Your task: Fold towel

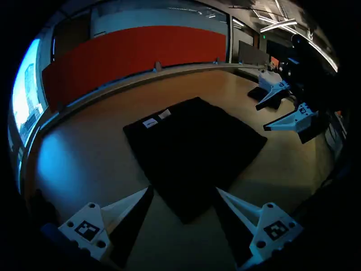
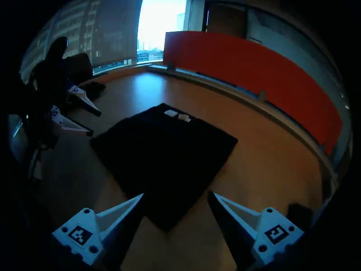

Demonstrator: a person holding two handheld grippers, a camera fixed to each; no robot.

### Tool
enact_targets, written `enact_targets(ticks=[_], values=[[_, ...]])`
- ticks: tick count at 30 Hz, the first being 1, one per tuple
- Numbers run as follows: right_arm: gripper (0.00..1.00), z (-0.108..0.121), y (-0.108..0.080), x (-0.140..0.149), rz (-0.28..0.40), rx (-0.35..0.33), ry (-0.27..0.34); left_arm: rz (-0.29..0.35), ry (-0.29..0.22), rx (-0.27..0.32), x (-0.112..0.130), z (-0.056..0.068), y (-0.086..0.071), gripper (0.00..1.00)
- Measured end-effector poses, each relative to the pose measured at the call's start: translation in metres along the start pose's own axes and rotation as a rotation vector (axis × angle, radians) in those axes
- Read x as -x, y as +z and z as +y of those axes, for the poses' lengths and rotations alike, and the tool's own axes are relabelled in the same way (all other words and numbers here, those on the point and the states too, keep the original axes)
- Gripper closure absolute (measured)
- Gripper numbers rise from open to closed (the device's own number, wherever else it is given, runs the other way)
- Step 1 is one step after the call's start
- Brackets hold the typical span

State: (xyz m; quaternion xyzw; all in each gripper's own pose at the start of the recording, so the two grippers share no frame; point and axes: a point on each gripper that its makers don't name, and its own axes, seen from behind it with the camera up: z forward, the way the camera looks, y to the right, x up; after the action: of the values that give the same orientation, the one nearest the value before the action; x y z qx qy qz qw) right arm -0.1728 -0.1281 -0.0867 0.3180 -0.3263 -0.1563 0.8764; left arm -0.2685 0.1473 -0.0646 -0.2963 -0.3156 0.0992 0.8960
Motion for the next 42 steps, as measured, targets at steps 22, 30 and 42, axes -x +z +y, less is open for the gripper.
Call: enact_targets(ticks=[22,30,42], values=[[0.05,-0.01,0.012,0.046,-0.112,-0.058,-0.019,-0.134,0.012,0.018,0.044,0.009,0.019,0.09],[0.12,-0.01,0.012,0.053,-0.132,-0.077,-0.017,-0.151,0.013,0.023,0.047,0.011,0.021,0.09],[0.3,-0.014,0.012,0.056,-0.129,-0.107,0.016,-0.167,-0.003,0.023,0.048,0.012,0.021,0.16]])
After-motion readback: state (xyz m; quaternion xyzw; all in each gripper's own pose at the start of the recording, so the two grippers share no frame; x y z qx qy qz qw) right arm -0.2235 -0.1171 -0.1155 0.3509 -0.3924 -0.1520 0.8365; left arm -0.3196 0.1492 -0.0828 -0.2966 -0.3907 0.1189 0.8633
